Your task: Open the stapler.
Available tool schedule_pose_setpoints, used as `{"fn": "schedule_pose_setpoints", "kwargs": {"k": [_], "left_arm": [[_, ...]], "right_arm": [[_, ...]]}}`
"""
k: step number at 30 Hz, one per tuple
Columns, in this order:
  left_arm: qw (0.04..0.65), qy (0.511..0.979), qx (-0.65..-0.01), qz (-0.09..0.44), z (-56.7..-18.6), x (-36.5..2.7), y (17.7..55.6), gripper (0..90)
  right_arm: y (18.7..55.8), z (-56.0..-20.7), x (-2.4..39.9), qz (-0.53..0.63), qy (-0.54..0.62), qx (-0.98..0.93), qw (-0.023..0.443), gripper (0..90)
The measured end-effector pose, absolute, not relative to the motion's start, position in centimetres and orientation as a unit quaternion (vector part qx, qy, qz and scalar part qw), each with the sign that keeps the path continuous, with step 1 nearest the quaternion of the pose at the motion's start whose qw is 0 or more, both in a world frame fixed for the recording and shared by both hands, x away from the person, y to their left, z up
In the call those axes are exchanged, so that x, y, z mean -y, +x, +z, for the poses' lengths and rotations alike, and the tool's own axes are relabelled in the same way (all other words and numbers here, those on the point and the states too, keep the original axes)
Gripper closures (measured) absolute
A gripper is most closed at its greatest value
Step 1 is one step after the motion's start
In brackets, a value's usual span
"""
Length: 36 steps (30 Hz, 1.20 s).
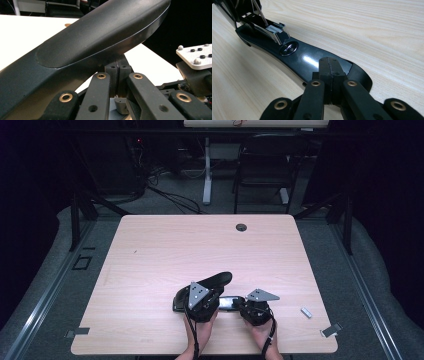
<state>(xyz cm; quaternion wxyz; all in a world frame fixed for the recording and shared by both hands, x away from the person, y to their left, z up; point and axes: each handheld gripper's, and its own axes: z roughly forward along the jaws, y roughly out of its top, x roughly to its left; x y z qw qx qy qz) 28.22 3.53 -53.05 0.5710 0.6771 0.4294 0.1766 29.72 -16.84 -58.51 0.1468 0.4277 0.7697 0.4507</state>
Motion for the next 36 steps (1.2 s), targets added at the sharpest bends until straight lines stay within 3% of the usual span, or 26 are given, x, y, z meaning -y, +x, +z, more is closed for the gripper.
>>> {"fn": "schedule_pose_setpoints", "kwargs": {"k": [36], "left_arm": [[0.602,0.637,-0.439,0.195,-51.5,-6.7,27.3,90.0]], "right_arm": [[29.7,-58.5,16.9,0.449,0.426,-0.771,0.151,90.0]]}}
